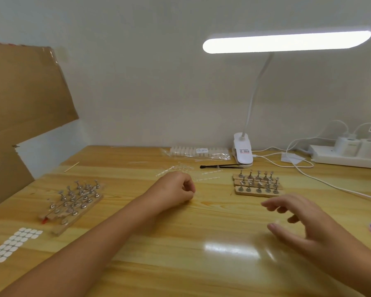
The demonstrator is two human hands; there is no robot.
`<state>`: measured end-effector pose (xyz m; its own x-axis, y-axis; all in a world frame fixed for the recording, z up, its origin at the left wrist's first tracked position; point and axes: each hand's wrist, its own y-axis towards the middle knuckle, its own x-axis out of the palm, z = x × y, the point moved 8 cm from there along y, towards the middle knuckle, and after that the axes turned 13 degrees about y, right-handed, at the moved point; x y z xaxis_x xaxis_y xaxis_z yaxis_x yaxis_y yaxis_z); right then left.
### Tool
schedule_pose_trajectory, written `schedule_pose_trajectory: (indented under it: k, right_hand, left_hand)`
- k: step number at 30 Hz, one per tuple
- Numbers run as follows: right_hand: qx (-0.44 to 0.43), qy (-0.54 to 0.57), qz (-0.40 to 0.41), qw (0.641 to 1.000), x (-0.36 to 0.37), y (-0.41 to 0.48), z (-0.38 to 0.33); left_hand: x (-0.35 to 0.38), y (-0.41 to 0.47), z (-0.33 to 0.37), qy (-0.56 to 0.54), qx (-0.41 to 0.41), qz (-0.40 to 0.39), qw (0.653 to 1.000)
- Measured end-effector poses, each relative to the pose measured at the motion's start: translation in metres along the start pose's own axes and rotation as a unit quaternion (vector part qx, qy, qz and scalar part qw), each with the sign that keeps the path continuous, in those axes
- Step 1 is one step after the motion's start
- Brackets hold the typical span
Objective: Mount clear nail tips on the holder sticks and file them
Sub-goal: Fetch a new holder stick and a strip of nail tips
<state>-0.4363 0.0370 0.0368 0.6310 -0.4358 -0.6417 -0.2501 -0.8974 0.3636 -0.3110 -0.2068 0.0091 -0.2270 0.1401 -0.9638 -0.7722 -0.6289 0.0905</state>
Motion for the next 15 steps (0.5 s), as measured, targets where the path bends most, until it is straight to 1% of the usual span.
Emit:
schedule_pose_trajectory:
  k: [3, 5, 8, 11, 13, 15]
  right_hand:
    - [-0.002, -0.047, -0.066, 0.997, 0.020, 0.022, 0.002]
    - [-0.008, -0.088, -0.091, 0.992, 0.032, 0.045, 0.000]
    - [-0.002, -0.121, -0.093, 0.988, 0.055, 0.083, -0.008]
    - [0.030, -0.159, -0.107, 0.981, 0.086, 0.104, -0.011]
    - [0.052, -0.148, -0.120, 0.980, 0.100, 0.107, -0.009]
    - [0.053, -0.136, -0.126, 0.981, 0.104, 0.106, -0.007]
  left_hand:
    - [0.001, 0.004, 0.002, 0.002, 0.015, 0.001, 1.000]
    - [0.003, 0.005, 0.003, -0.018, 0.027, -0.001, 0.999]
    - [0.000, 0.001, -0.006, -0.056, 0.014, 0.021, 0.998]
    - [-0.002, -0.002, -0.022, -0.053, -0.004, 0.030, 0.998]
    - [-0.001, -0.003, -0.026, -0.056, 0.004, 0.017, 0.998]
    - [0.000, -0.003, -0.024, -0.076, 0.014, 0.010, 0.997]
